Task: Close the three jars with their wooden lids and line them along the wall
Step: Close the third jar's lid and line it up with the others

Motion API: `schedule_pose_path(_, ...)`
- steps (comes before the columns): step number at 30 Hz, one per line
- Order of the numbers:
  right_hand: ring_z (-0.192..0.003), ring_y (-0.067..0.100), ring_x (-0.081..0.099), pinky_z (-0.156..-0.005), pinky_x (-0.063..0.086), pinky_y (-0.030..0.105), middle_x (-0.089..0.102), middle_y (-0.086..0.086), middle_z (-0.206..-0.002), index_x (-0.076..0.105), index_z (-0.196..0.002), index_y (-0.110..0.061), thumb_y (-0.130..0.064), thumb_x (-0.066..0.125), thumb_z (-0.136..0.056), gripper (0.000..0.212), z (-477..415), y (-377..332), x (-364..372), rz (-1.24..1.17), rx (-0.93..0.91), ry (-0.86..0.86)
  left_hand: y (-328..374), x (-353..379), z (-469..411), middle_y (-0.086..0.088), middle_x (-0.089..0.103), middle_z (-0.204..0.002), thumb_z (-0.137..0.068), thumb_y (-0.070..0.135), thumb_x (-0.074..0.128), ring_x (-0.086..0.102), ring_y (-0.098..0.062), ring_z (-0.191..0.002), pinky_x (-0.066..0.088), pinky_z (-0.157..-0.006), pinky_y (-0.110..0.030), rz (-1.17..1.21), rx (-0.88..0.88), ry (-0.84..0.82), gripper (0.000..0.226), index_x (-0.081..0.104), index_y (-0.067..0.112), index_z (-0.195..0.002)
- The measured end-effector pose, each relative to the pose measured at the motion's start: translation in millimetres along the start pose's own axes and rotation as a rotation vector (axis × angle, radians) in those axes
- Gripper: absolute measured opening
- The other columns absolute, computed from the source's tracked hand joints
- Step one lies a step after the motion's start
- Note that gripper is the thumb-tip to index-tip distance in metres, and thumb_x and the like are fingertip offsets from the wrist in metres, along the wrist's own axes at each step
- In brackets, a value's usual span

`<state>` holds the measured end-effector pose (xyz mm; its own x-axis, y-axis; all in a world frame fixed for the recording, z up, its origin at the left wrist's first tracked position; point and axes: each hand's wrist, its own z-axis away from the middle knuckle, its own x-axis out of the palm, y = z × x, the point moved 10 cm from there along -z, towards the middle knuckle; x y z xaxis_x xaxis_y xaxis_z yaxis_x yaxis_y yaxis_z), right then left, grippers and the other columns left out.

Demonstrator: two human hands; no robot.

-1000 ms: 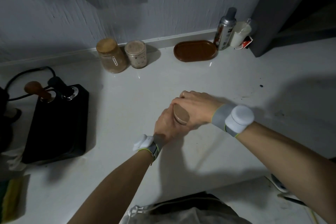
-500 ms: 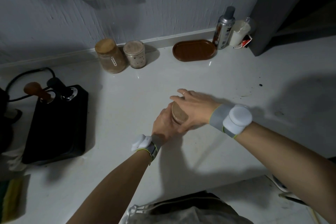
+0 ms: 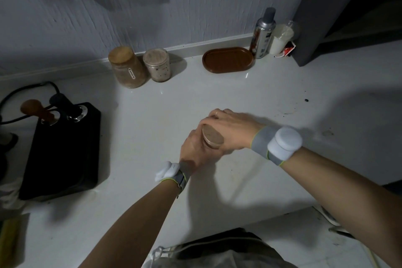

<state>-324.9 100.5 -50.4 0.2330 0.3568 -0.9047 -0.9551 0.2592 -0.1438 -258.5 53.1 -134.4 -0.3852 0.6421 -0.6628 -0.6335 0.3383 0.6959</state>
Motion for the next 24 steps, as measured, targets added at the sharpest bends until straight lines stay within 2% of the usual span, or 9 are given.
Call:
schedule_pose_path(2,-0.110,0.031,0.054,-0.078,0.043,0.036,0.046,0.005,-0.129,0.042,-0.135,-0.032,-0.046,0.073,-0.071,0.073,-2,3,-6,0.045,0.071,0.058,0,2,-1,0.009,0.061,-0.107,-0.047,0.067,0.078,0.063,-0.015,-0.097,0.043,-0.078,-0.027,0.000,0.000,-0.007,0.093,0.043,0.039,-0.127)
schedule_pose_path(5,-0.108,0.034,0.058,-0.080,0.044,0.040,0.047,0.012,-0.129,0.040,-0.139,-0.026,-0.068,0.070,-0.064,0.091,-4,11,-5,0.052,0.173,0.045,-1,0,-1,0.004,0.063,-0.117,-0.052,0.062,0.084,0.062,-0.018,-0.104,0.044,-0.081,-0.029,0.063,0.056,-0.014,0.097,0.041,0.038,-0.136)
schedule_pose_path(7,-0.125,0.032,0.048,-0.092,0.046,0.041,0.032,0.012,-0.148,0.032,-0.146,-0.029,-0.055,0.076,-0.063,0.098,-4,8,0,-0.014,0.114,-0.005,0,1,-2,0.002,0.064,-0.118,-0.053,0.060,0.085,0.064,-0.021,-0.107,0.050,-0.085,-0.033,0.045,0.075,-0.019,0.097,0.042,0.035,-0.137)
schedule_pose_path(9,-0.128,0.028,0.044,-0.092,0.047,0.038,0.030,0.005,-0.150,0.031,-0.146,-0.035,-0.037,0.077,-0.067,0.092,-5,3,0,-0.041,0.045,-0.013,1,1,-3,0.007,0.064,-0.109,-0.048,0.066,0.081,0.067,-0.019,-0.100,0.053,-0.082,-0.033,0.003,0.036,-0.011,0.087,0.043,0.041,-0.122)
schedule_pose_path(12,-0.109,0.029,0.056,-0.077,0.044,0.037,0.048,0.004,-0.125,0.043,-0.136,-0.033,-0.053,0.073,-0.067,0.078,-5,4,-8,0.024,0.094,0.061,2,1,-2,0.011,0.061,-0.104,-0.045,0.073,0.078,0.062,-0.014,-0.090,0.047,-0.075,-0.028,0.019,0.035,-0.012,0.089,0.039,0.046,-0.120)
schedule_pose_path(14,-0.107,0.032,0.059,-0.079,0.046,0.038,0.048,0.009,-0.127,0.040,-0.140,-0.030,-0.066,0.071,-0.063,0.091,-6,10,-6,0.026,0.156,0.040,0,0,-1,0.009,0.061,-0.110,-0.045,0.075,0.078,0.059,-0.013,-0.093,0.045,-0.078,-0.028,0.046,0.053,-0.022,0.097,0.036,0.047,-0.129)
schedule_pose_path(17,-0.125,0.031,0.050,-0.095,0.048,0.041,0.032,0.008,-0.149,0.029,-0.147,-0.035,-0.047,0.082,-0.060,0.103,-7,7,1,-0.030,0.097,-0.079,3,-1,0,0.011,0.057,-0.107,-0.048,0.073,0.073,0.066,-0.018,-0.101,0.046,-0.079,-0.028,0.008,0.057,-0.009,0.096,0.033,0.044,-0.131)
schedule_pose_path(21,-0.110,0.026,0.056,-0.078,0.044,0.033,0.048,0.000,-0.128,0.042,-0.136,-0.040,-0.036,0.079,-0.063,0.082,-5,5,-6,-0.016,0.078,-0.044,4,-1,1,0.009,0.059,-0.105,-0.046,0.079,0.072,0.066,-0.020,-0.101,0.050,-0.080,-0.031,-0.027,0.020,0.002,0.099,0.029,0.043,-0.128)
schedule_pose_path(24,-0.106,0.029,0.058,-0.076,0.041,0.033,0.051,0.004,-0.125,0.046,-0.135,-0.038,-0.037,0.076,-0.064,0.078,-3,4,-9,-0.008,0.105,0.004,2,-2,3,0.008,0.061,-0.108,-0.041,0.081,0.073,0.066,-0.019,-0.100,0.051,-0.080,-0.031,-0.011,0.008,0.010,0.102,0.038,0.039,-0.127)
